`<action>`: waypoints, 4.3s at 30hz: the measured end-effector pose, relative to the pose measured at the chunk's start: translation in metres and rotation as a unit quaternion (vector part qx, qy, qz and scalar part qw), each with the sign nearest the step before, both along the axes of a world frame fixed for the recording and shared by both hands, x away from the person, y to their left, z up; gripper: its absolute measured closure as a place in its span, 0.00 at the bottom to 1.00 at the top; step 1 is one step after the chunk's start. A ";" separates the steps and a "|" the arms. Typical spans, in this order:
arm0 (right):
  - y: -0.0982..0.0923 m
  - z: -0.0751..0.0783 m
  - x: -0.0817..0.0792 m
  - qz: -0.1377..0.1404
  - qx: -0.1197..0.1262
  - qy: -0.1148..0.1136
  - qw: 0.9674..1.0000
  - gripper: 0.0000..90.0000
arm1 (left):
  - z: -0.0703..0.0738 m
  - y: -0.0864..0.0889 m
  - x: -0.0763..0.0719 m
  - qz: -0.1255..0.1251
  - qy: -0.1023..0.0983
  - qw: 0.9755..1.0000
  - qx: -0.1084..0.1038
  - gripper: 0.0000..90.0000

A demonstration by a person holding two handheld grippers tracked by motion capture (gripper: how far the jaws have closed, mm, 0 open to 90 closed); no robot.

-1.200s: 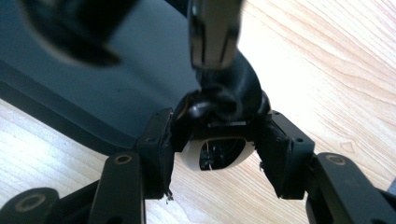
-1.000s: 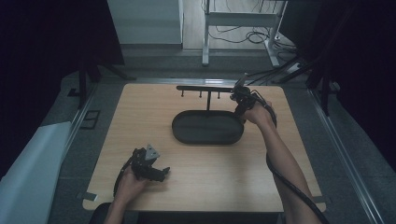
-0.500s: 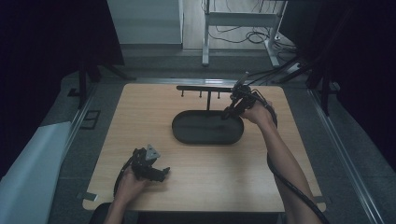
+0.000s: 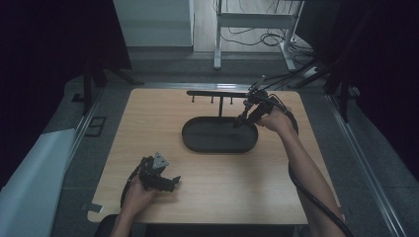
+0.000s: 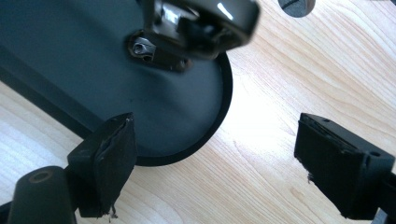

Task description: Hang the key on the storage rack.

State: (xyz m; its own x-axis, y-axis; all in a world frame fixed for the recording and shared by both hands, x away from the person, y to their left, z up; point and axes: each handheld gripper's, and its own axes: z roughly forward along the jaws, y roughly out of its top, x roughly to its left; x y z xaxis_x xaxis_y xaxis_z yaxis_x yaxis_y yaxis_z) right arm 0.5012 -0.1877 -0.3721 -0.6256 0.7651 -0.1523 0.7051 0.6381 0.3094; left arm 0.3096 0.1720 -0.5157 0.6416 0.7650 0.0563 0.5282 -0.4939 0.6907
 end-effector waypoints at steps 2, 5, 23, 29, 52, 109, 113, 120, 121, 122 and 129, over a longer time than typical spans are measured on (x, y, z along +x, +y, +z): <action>0.001 0.001 -0.001 0.003 0.000 0.001 1.000 0.14 | 0.000 0.000 0.000 0.000 0.001 1.000 0.000 0.00; 0.003 0.002 -0.004 0.014 0.000 0.003 1.000 0.12 | 0.000 0.000 0.000 -0.001 0.001 1.000 0.004 0.00; 0.002 0.006 -0.026 0.044 0.023 -0.011 0.999 0.06 | 0.000 -0.001 0.000 0.000 -0.003 1.000 0.009 0.00; -0.001 0.007 -0.034 0.049 0.030 -0.017 0.998 0.06 | 0.000 -0.001 0.000 0.000 -0.003 1.000 0.011 0.00; -0.015 0.001 -0.061 0.064 0.051 -0.024 0.996 0.07 | 0.000 -0.002 -0.001 0.000 -0.002 1.000 0.016 0.00; -0.081 -0.035 -0.133 0.043 0.114 -0.070 0.990 0.00 | 0.001 -0.001 -0.001 0.003 -0.002 1.000 0.009 0.00; -0.087 -0.040 -0.139 0.035 0.115 -0.077 0.990 0.00 | 0.001 -0.001 -0.001 0.004 -0.003 1.000 0.007 0.00; -0.094 -0.052 -0.152 0.024 0.122 -0.085 0.989 0.00 | 0.001 -0.001 -0.001 0.003 -0.002 1.000 0.009 0.00; -0.095 -0.054 -0.154 0.023 0.124 -0.086 0.988 0.00 | 0.001 -0.001 -0.001 0.002 -0.002 1.000 0.010 0.00; -0.096 -0.056 -0.155 0.023 0.125 -0.087 0.988 0.00 | 0.001 -0.001 -0.001 0.002 -0.002 1.000 0.010 0.00; -0.099 -0.070 -0.166 0.016 0.139 -0.096 0.986 0.00 | 0.001 -0.001 -0.001 0.001 -0.003 1.000 0.011 0.00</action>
